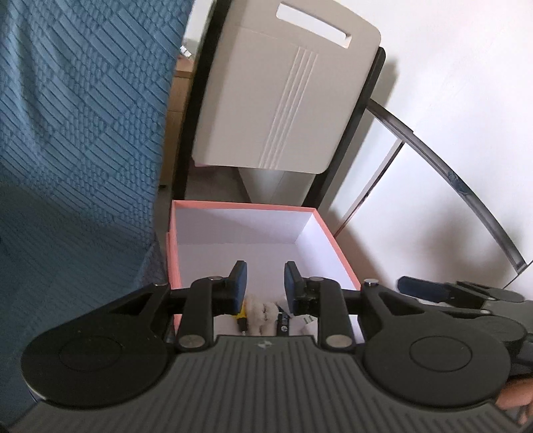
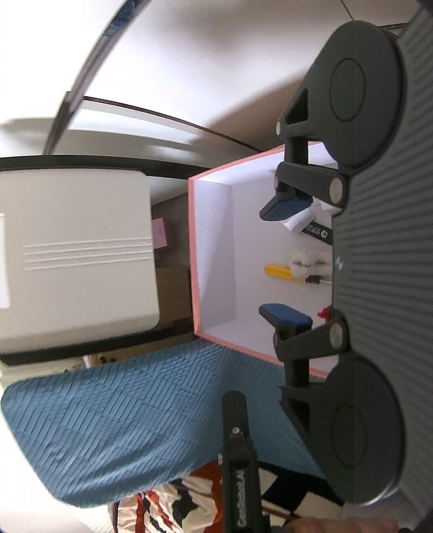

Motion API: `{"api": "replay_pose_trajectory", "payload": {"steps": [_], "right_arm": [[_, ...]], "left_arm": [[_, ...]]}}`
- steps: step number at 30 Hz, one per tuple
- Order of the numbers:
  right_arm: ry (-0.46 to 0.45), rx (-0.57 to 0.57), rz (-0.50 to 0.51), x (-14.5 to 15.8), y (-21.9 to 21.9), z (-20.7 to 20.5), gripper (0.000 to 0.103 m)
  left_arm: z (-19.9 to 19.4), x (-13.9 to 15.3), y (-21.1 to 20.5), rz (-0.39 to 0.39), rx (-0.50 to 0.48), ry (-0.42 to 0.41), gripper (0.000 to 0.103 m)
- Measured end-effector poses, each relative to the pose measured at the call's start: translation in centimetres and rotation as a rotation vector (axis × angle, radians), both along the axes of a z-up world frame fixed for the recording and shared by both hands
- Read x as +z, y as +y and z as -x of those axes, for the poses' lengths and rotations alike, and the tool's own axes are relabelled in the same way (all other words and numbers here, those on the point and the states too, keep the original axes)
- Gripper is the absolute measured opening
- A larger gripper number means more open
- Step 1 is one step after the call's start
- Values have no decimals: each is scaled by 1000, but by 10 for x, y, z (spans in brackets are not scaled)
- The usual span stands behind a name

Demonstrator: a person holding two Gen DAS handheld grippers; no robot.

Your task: Organize rigid objects

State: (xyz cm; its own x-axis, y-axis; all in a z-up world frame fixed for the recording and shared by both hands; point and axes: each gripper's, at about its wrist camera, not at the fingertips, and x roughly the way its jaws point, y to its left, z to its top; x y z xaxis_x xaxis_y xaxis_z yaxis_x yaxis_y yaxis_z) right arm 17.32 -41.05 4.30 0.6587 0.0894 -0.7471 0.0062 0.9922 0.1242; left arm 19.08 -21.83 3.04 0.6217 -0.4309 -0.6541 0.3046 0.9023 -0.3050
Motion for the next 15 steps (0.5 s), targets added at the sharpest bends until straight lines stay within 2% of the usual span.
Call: {"api": "replay_pose_trajectory", "payload": {"steps": [15], "right_arm": [[-39,-16,23,29,32,53,62]], "left_arm": [[54,27,45,21,-1,-65,30]]}}
